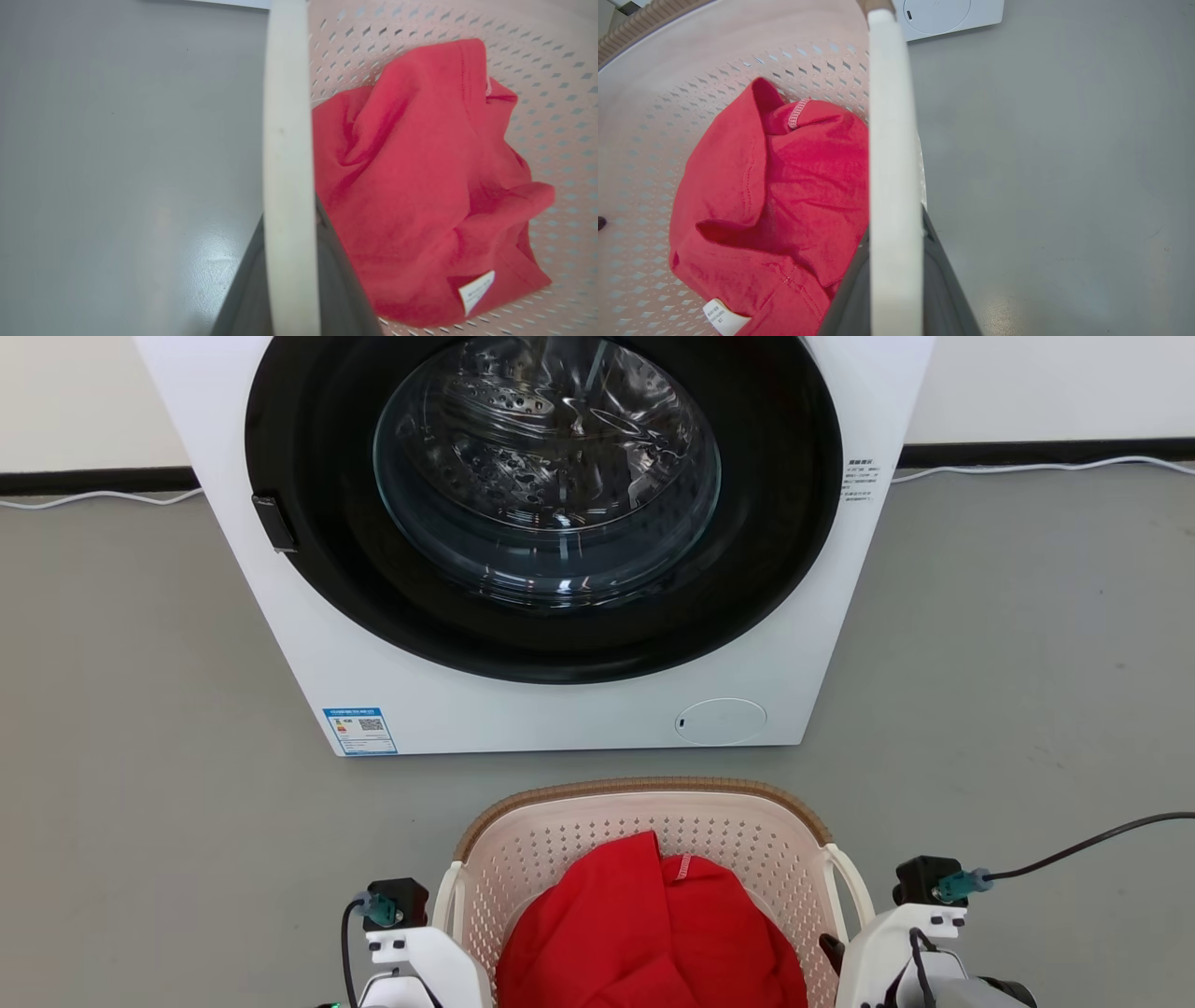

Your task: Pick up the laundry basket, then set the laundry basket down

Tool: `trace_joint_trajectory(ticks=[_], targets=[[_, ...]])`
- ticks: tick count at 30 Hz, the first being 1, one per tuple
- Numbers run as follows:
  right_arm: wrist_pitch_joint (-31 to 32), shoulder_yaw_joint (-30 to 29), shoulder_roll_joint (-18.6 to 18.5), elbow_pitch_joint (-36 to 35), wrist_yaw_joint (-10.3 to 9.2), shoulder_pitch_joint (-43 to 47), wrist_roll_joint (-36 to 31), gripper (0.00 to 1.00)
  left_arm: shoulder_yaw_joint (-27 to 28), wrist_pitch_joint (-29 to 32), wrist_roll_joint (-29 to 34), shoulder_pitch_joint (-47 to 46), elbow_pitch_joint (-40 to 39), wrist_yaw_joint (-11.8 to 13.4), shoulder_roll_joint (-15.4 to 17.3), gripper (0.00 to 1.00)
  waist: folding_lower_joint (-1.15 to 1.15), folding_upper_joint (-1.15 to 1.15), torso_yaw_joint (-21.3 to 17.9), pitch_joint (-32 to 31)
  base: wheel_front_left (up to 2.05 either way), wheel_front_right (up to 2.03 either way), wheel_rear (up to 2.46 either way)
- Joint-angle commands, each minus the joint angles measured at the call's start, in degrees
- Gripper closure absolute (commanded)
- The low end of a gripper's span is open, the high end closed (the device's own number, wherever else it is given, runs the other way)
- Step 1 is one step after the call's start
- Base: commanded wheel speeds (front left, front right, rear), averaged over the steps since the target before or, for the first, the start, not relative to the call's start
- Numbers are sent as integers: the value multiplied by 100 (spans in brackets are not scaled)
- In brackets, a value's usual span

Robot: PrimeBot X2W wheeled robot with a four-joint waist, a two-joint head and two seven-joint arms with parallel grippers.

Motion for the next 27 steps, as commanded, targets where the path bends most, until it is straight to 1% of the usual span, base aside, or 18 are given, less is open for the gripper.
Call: trace_joint_trajectory(ticks=[1,17,27], targets=[[-90,41,-105,-63,50,-100,61,100,145,-24,-43,-94,-168,14,210,100,0,0,-7,8,0,0,0],[-157,38,-135,-91,50,-197,84,100,93,50,-75,-82,-479,130,313,100,0,0,-42,170,0,0,0],[-312,26,-155,-191,50,-334,88,100,99,-6,-91,-167,-714,187,435,100,0,0,-74,478,0,0,0]])
